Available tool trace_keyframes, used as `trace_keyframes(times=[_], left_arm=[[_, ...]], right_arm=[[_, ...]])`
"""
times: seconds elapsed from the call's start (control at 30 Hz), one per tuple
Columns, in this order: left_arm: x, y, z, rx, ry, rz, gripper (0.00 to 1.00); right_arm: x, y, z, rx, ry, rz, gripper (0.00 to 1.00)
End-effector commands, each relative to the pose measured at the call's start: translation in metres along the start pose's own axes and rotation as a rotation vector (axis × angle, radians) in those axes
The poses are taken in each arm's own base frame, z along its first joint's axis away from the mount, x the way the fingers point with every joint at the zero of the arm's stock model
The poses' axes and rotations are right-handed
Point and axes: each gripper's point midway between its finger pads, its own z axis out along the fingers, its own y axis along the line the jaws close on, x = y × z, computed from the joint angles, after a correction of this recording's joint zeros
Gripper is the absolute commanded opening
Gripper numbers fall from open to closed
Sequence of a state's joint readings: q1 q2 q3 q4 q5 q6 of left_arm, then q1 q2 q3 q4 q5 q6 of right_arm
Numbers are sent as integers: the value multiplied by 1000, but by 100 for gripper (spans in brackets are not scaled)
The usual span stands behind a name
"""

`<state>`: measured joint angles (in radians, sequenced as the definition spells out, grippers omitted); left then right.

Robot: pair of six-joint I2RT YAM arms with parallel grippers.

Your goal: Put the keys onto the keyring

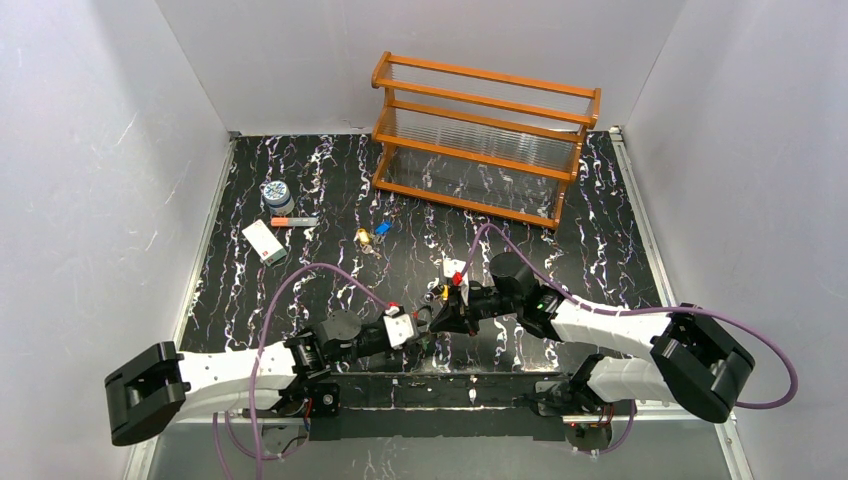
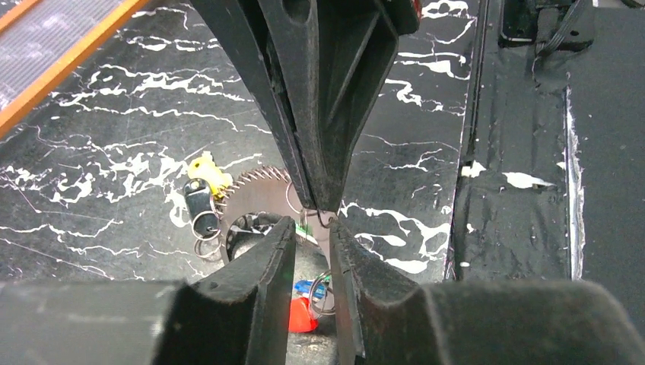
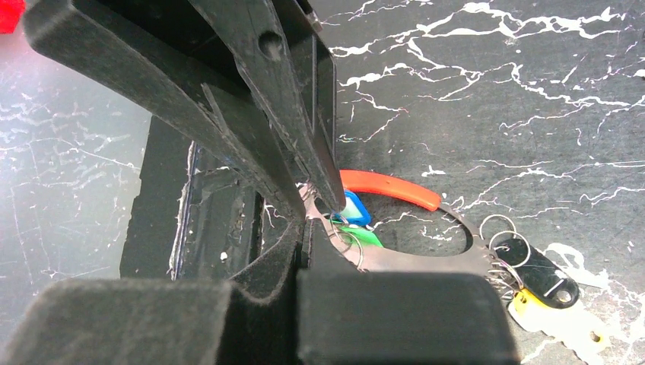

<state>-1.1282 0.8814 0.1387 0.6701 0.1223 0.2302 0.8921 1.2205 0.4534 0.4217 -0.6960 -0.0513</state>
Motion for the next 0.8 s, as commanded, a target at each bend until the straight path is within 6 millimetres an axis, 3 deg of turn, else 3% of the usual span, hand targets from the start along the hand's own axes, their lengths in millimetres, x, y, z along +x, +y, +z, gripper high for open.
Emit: trace_keyframes(times=[0.0,0.27,0.57,0.77], left_arm=[[-9,0,5,1,-24,-18,21],[-17,2,10,-2,-49,-13,14],[-22,0,15,11,-65,-30,17],[-25,2,15,-1,-84,-40,9]], right_arm=[[-36,5,-2,-26,-90,-71,1],[-37,7,-2,-39,-91,-67,1],[-37,8,-1,-47,-92,-66,1],[-37,9,-2,-49,-93,-69,1]])
